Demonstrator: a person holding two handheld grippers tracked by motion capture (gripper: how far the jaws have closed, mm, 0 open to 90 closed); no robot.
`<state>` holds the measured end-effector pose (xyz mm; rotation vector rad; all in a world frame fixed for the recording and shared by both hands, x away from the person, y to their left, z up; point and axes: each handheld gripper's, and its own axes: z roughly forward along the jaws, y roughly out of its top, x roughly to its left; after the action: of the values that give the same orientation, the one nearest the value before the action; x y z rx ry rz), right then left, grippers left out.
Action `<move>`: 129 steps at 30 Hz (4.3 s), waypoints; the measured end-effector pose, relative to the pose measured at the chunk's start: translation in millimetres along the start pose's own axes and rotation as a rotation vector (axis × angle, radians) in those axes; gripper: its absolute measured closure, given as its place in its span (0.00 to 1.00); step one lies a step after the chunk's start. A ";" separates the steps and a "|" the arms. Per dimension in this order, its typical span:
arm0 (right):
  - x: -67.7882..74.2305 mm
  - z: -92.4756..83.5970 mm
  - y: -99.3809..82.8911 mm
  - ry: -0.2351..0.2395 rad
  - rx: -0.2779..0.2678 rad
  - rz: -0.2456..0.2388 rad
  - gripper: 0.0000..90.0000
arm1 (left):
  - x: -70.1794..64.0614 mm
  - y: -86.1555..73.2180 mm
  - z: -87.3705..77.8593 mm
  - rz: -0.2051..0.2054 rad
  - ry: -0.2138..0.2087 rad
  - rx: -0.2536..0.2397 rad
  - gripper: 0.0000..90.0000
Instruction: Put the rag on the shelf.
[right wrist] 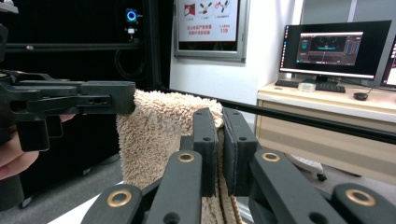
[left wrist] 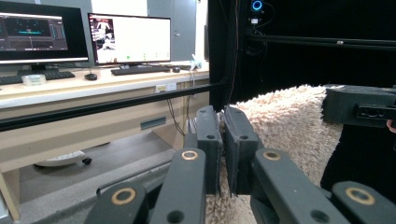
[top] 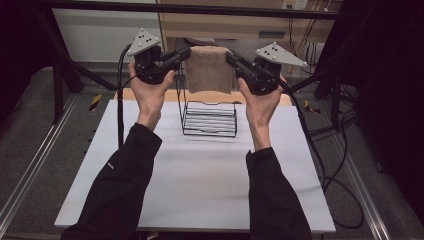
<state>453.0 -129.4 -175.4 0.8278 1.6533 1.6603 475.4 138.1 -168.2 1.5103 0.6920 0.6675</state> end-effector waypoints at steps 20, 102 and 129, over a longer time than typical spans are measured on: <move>-13.3 21.1 6.4 -0.012 -0.020 0.010 0.95 | 12.2 12.6 19.7 0.024 0.030 0.011 0.95; -24.2 20.9 -59.1 0.050 0.192 0.007 0.93 | 11.7 -59.8 12.0 0.103 -0.097 0.188 0.92; -24.2 18.4 -74.2 0.093 0.278 -0.050 0.92 | 9.0 -53.2 14.1 -0.048 -0.101 0.311 0.99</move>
<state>482.9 -138.1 -249.3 0.8436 1.9841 1.4744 490.2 137.7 -221.9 1.7937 0.7779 0.4571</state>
